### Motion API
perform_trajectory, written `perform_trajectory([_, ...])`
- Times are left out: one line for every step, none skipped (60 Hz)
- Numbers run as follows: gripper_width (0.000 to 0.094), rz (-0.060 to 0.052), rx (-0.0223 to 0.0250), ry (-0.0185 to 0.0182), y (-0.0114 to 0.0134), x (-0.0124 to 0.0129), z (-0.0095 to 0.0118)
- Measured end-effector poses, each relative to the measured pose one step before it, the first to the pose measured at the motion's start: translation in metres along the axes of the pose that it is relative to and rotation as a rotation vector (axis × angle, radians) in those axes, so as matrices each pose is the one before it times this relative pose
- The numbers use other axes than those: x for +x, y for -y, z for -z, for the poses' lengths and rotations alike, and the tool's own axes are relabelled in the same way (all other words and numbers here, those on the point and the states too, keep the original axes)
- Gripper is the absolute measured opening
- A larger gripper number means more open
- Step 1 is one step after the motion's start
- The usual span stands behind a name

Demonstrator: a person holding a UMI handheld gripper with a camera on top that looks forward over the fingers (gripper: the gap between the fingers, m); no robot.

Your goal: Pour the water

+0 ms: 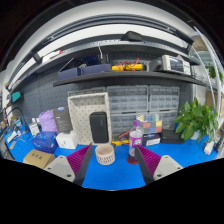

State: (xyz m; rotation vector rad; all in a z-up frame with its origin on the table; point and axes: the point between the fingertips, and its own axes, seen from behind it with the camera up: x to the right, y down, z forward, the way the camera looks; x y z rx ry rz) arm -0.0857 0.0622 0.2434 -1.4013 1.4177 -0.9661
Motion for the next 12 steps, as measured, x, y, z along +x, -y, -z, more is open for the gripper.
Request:
perform_trajectory([0.0863,0.0006,0.00215,-0.00117,0.00062,0.00045,0.00011])
perform_trajectory([0.0864,0.0012,0.00165,-0.00068,0.00086,0.00013,0.00032])
perform_trajectory([0.0863,0.0015,0.00146,-0.00003,0.00099,0.00014,0.00029])
perform_trajectory([0.0864,0.0008,0.00210,0.00027,0.00086,0.00017,0.00018])
perform_trajectory([0.0863,0.0004,0.00179,-0.00016,0.00118,0.00021,0.00029])
perform_trajectory([0.0862,-0.0001,0.00211,-0.00053,0.00086,0.00028,0.00027])
perform_trajectory([0.0863,0.0003,0.00252,-0.00137,0.00108,0.00015,0.00020])
perform_trajectory([0.0864,0.0009,0.00254,-0.00259,0.00128,0.00044,0.00033])
perform_trajectory([0.0863,0.0018,0.00143,-0.00339,0.00148,0.00033,0.00023])
perform_trajectory([0.0863,0.0021,0.00135,-0.00203,0.00096,0.00056,0.00014])
perform_trajectory([0.0863,0.0022,0.00077,-0.00198,0.00102,0.00027,0.00029])
perform_trajectory([0.0863,0.0024,0.00086,-0.00157,0.00099,0.00073,0.00012])
